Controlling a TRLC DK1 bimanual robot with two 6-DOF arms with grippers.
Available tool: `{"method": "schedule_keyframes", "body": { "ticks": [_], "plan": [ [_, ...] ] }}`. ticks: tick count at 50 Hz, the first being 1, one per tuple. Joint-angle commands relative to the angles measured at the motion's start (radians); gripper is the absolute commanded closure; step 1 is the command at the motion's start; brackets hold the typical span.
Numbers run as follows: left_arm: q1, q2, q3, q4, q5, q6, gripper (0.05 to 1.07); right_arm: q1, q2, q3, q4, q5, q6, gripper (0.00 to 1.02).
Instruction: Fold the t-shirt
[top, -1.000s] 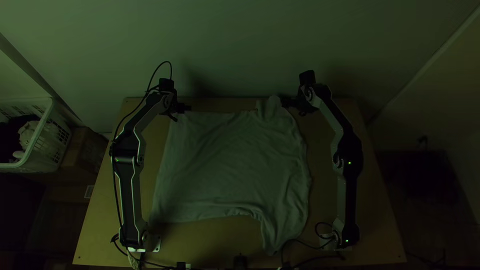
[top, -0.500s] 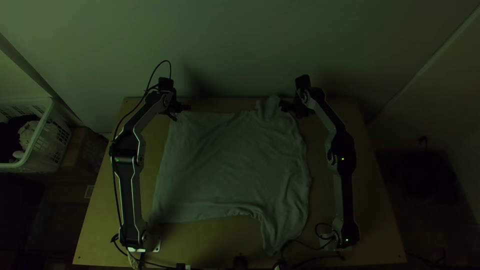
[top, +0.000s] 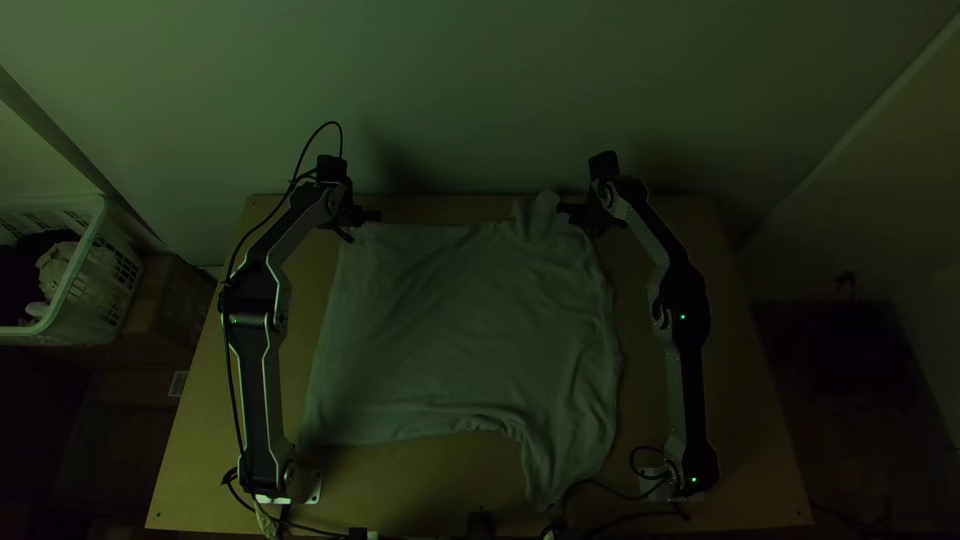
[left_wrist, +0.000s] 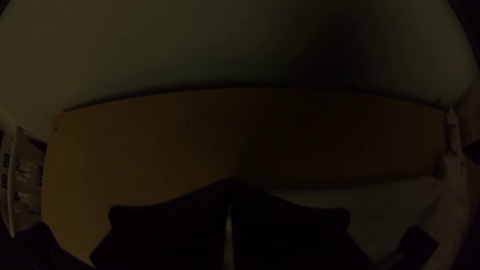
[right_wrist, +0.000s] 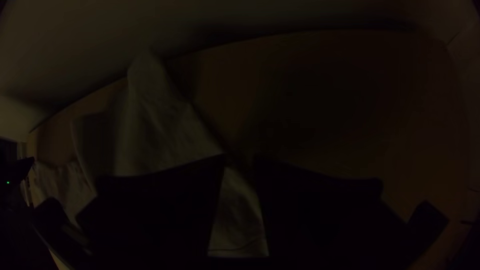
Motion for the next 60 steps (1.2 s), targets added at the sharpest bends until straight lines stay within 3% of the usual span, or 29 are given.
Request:
{"method": "schedule_keyframes", "body": {
  "ticks": [1, 26, 46, 60],
  "plan": [
    [0.005, -0.025, 0.021, -0.017, -0.004, -0.01, 1.04, 0.017, 0.044, 0.019, -0.002, -0.002, -0.002, 0.97],
    [0.042, -0.062, 0.048, -0.025, -0.002, -0.041, 1.04, 0.002, -0.039, 0.022, 0.001, -0.001, 0.001, 1.0],
    [0.054, -0.061, 0.09, -0.028, -0.002, -0.039, 1.04, -0.075, -0.069, 0.006, -0.01, 0.025, 0.002, 1.0],
    [0.045, 0.005, 0.209, -0.006, -0.002, -0.039, 1.04, -0.112, -0.054, 0.066, 0.05, 0.042, 0.002, 1.0]
  ]
}}
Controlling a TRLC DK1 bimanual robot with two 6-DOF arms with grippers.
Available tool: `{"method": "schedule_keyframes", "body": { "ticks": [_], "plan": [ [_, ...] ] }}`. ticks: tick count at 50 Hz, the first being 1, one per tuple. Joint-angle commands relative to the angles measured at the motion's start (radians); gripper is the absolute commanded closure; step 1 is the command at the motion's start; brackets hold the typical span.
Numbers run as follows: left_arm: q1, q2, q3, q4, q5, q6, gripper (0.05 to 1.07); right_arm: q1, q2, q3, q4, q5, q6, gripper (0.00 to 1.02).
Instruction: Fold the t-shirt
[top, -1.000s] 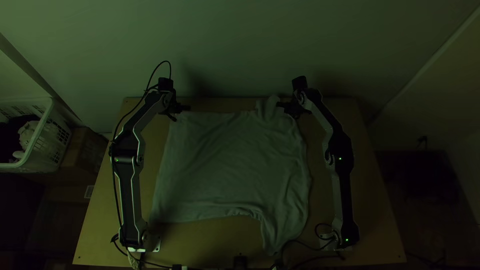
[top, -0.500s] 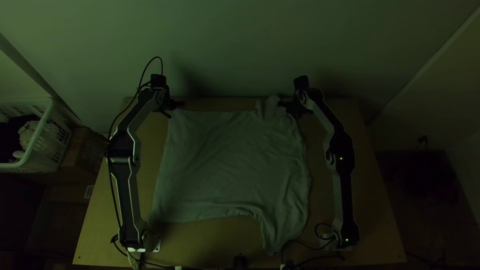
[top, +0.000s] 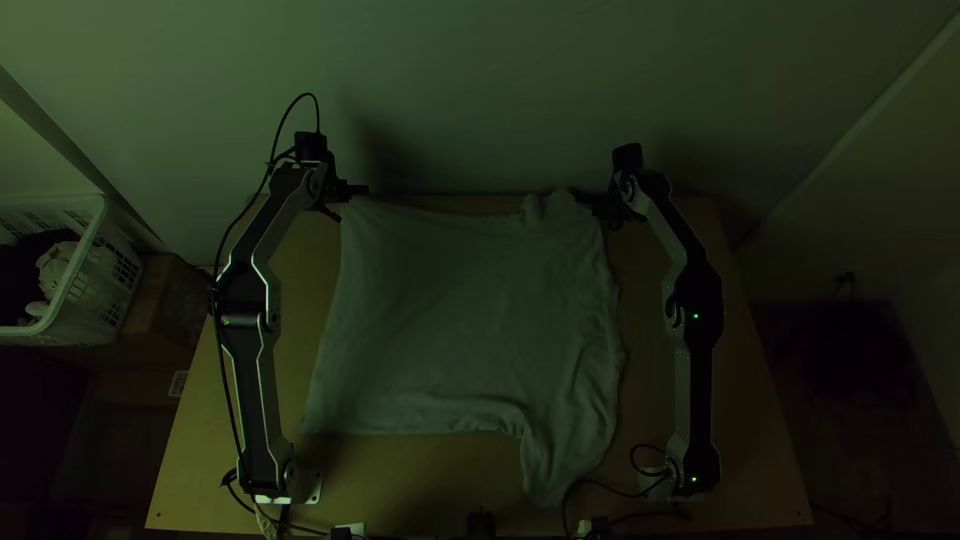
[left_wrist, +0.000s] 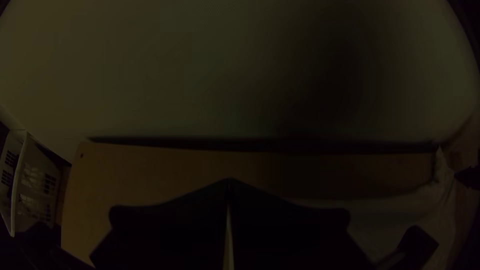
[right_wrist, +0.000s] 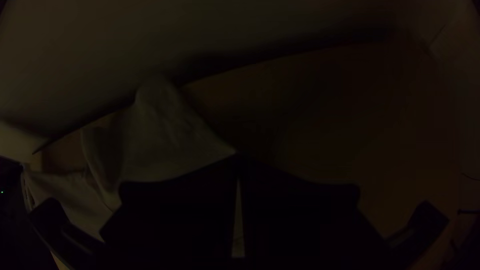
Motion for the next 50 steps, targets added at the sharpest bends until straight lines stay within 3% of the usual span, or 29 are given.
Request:
{"method": "schedule_keyframes", "body": {
  "ticks": [1, 19, 30, 39, 50],
  "plan": [
    [0.004, 0.025, 0.056, 0.023, -0.006, -0.013, 1.04, -0.029, -0.025, 0.054, 0.04, 0.034, 0.001, 1.0],
    [0.029, 0.003, 0.047, -0.025, -0.006, -0.012, 1.04, -0.043, -0.077, 0.03, 0.082, 0.034, -0.052, 1.0],
    [0.052, -0.017, -0.008, -0.072, -0.002, -0.005, 1.04, -0.036, -0.143, -0.044, 0.051, 0.032, -0.082, 1.0],
    [0.056, -0.029, -0.037, -0.091, 0.001, -0.004, 1.04, -0.023, -0.166, -0.064, -0.049, 0.032, -0.102, 1.0],
    [0.055, -0.049, -0.075, -0.114, 0.006, -0.002, 1.04, -0.002, -0.244, -0.2, -0.055, 0.032, -0.107, 1.0]
  ]
}}
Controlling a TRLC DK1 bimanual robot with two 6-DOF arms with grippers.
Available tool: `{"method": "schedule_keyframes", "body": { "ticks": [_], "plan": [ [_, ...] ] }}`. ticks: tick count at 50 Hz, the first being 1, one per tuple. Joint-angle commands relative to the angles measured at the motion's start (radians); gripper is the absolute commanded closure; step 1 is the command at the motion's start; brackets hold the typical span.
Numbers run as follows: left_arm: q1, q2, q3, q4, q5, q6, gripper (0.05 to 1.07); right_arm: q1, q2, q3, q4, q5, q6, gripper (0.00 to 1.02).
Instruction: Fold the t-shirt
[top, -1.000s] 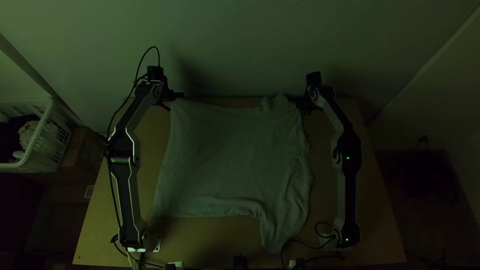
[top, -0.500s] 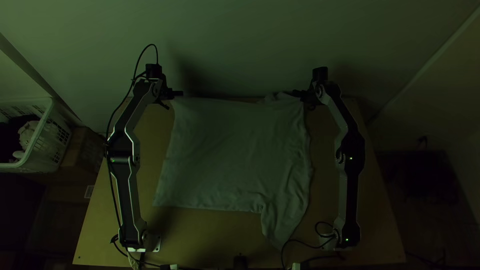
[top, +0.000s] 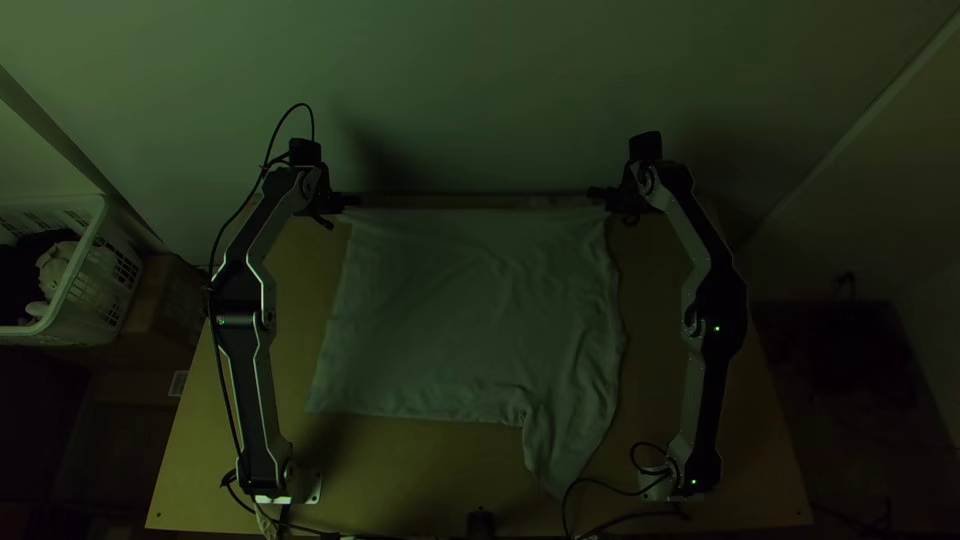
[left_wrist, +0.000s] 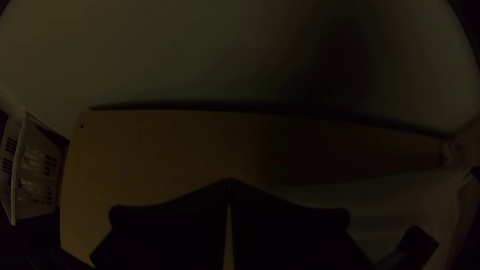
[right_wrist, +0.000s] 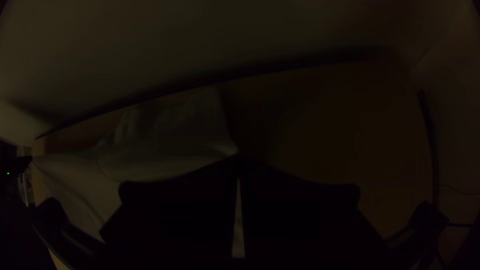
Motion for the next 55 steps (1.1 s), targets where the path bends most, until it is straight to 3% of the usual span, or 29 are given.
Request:
{"method": "schedule_keyframes", "body": {
  "ticks": [1, 33, 55],
  "plan": [
    [0.02, -0.054, -0.044, -0.015, -0.006, -0.004, 1.04, 0.01, -0.074, -0.084, -0.014, 0.022, -0.018, 1.0],
    [0.031, -0.268, -0.409, 0.075, 0.04, 0.003, 1.04, 0.061, -0.318, -0.434, 0.029, 0.023, -0.027, 1.0],
    [0.035, -0.392, -0.621, 0.154, 0.041, 0.022, 1.04, 0.119, -0.497, -0.741, 0.13, 0.028, -0.038, 1.0]
  ]
}}
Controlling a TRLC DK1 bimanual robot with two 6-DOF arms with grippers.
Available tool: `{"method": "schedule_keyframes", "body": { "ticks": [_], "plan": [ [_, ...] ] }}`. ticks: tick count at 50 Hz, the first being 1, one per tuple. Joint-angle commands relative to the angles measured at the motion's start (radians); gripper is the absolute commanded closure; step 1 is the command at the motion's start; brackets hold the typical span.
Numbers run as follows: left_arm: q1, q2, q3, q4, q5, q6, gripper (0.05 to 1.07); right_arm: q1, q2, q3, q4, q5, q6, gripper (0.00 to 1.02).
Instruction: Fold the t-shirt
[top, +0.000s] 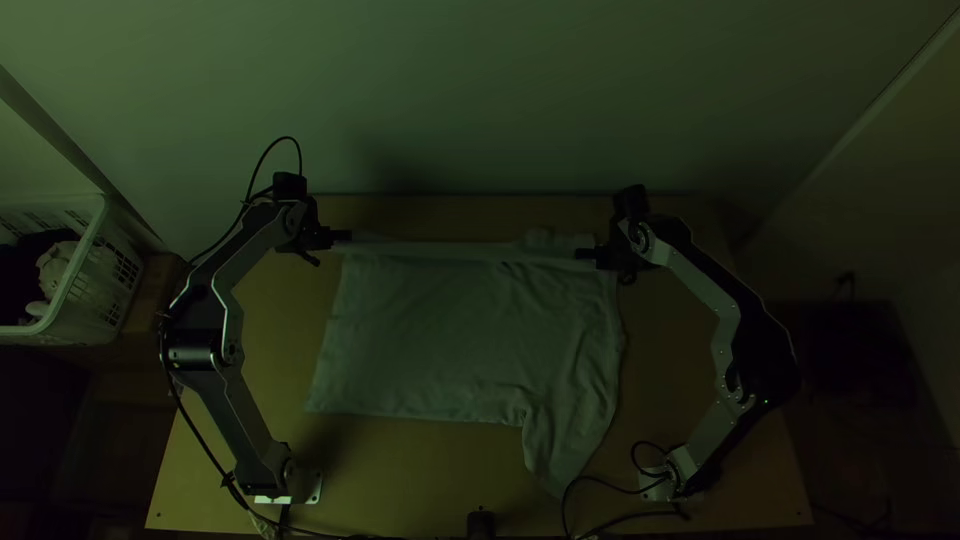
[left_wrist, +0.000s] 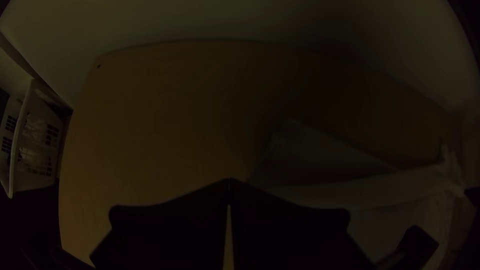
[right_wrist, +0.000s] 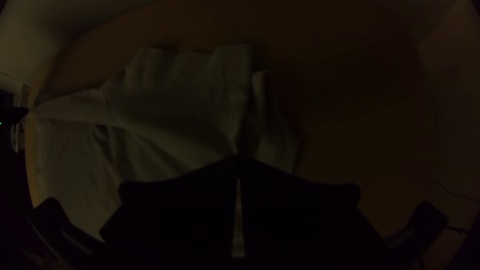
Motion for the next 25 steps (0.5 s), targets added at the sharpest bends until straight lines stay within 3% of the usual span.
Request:
{"method": "schedule_keyframes", "body": {
  "ticks": [1, 25],
  "plan": [
    [0.011, -0.055, -0.06, 0.009, 0.004, 0.014, 1.04, 0.001, -0.062, -0.053, 0.01, 0.023, -0.015, 1.0],
    [-0.001, -0.141, -0.232, 0.075, 0.002, 0.015, 1.04, 0.005, -0.211, -0.264, 0.063, 0.027, -0.026, 1.0]
  ]
}}
